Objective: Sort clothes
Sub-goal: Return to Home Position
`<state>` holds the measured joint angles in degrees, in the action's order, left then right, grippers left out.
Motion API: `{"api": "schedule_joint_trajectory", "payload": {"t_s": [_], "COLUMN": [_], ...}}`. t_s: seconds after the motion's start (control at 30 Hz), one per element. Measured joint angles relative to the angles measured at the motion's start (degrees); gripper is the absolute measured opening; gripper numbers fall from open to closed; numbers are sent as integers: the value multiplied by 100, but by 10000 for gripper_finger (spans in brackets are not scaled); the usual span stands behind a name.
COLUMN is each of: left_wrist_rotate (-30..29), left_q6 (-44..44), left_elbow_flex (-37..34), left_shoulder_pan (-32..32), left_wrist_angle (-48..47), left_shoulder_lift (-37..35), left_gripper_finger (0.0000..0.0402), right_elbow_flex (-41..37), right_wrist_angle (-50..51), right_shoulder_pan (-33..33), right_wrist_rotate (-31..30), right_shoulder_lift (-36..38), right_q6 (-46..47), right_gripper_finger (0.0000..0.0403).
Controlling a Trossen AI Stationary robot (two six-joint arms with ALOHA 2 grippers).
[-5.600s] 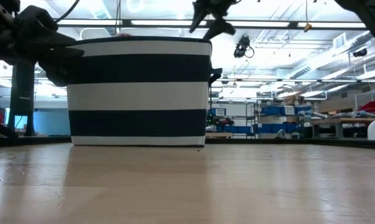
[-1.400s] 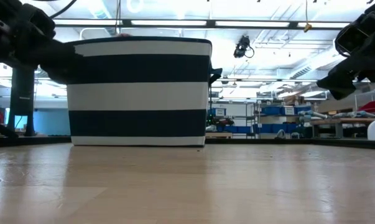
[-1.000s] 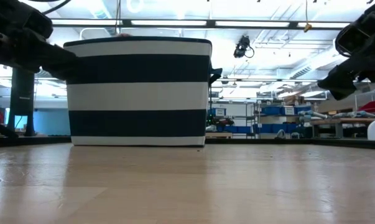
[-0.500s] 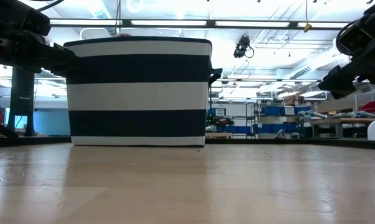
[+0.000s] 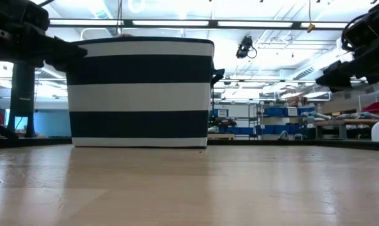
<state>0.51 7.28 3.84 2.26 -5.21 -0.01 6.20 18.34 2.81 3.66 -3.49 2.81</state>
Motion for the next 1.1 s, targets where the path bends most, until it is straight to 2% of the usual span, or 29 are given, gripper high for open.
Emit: {"api": "schedule_joint_trajectory", "payload": {"t_s": [0.4,1.1], "left_wrist_rotate": [-2,-4], "left_q6": [-2,-4], "left_elbow_flex": [0,2], "left_shoulder_pan": [0,0], "left_wrist_angle": [255,255], "left_shoulder_lift": [0,0], "left_gripper_finger": [127,127], "right_elbow_flex": [-4,13], "right_wrist_angle": [-933,-967], "right_shoulder_pan": [0,0], "right_wrist_rotate": [2,4], "right_shoulder_lift": [0,0], "right_q6": [-4,-2], "right_gripper_finger": [254,254]}}
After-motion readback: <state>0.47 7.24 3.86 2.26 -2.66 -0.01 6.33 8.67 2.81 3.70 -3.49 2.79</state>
